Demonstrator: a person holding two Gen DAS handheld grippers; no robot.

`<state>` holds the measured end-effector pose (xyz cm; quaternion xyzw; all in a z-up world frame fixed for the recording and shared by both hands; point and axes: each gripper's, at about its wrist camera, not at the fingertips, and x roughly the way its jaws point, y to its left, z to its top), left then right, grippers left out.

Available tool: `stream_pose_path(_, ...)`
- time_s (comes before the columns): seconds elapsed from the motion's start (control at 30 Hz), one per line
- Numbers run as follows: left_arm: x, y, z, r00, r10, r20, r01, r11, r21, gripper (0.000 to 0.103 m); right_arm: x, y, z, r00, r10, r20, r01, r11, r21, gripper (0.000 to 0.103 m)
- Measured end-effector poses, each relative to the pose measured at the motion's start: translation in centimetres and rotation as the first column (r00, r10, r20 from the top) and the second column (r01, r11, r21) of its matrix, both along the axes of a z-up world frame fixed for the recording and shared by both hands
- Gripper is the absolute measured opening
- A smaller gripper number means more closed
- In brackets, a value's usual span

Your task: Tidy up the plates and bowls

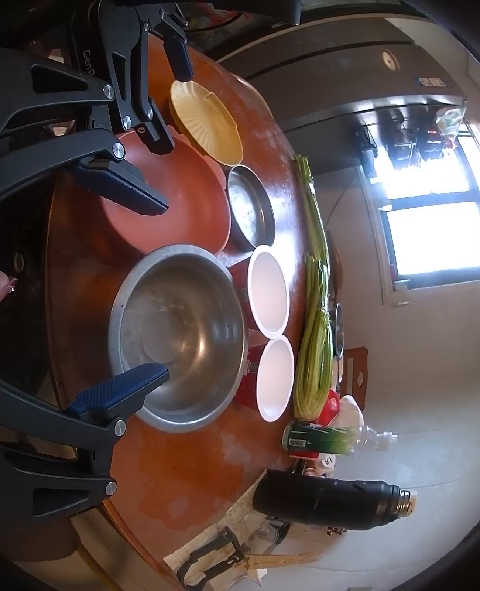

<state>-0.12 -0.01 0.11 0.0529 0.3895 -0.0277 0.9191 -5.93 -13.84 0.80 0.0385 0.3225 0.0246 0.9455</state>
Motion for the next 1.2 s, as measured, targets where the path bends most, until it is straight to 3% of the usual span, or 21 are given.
stream_pose_path(1.2,0.6,1.3,-0.1,1.0,0.028,-0.009,-0.029,0.999,-0.026,0.102,0.6,0.3,-0.4,0.999,0.011,-0.043,-0.011,1.0,-0.015,0.083)
